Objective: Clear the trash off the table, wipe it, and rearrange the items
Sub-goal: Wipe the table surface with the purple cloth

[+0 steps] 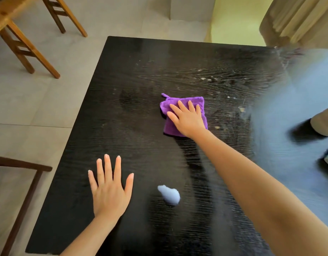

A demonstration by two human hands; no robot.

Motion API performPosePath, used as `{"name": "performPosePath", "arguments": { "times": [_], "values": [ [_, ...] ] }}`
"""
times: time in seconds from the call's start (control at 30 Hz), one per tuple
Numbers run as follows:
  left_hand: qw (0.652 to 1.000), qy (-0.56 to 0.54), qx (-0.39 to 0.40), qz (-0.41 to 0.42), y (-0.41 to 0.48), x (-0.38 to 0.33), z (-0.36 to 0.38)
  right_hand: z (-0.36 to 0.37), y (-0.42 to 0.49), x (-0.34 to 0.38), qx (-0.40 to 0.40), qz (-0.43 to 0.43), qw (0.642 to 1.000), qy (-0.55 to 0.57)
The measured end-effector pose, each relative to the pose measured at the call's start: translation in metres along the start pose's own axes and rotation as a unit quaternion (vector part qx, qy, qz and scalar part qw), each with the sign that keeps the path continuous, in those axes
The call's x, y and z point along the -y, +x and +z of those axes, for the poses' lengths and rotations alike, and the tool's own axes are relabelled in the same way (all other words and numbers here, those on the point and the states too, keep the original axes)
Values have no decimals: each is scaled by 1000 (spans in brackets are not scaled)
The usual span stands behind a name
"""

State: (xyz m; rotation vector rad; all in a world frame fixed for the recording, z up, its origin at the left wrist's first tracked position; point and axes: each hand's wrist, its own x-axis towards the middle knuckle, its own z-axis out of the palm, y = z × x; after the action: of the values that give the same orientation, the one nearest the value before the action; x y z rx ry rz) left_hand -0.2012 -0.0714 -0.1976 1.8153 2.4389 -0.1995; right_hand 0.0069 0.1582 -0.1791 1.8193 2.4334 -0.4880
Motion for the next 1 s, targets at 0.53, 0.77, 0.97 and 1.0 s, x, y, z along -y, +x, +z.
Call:
{"name": "performPosePath", "arguments": {
  "times": [0.53,0.77,0.97,1.0],
  "values": [
    [1000,7,-2,0,1,2,1,12,-21,-57,-123,-60,990,45],
    [1000,4,-8,-7,1,2,4,3,-60,-105,-140,-22,989,46],
    [1000,1,-10,-15,1,1,4,-1,-104,-153,-146,51,987,46],
    [1000,-4,-11,-16,1,0,4,-2,-111,-160,-146,68,986,51]
  ]
}}
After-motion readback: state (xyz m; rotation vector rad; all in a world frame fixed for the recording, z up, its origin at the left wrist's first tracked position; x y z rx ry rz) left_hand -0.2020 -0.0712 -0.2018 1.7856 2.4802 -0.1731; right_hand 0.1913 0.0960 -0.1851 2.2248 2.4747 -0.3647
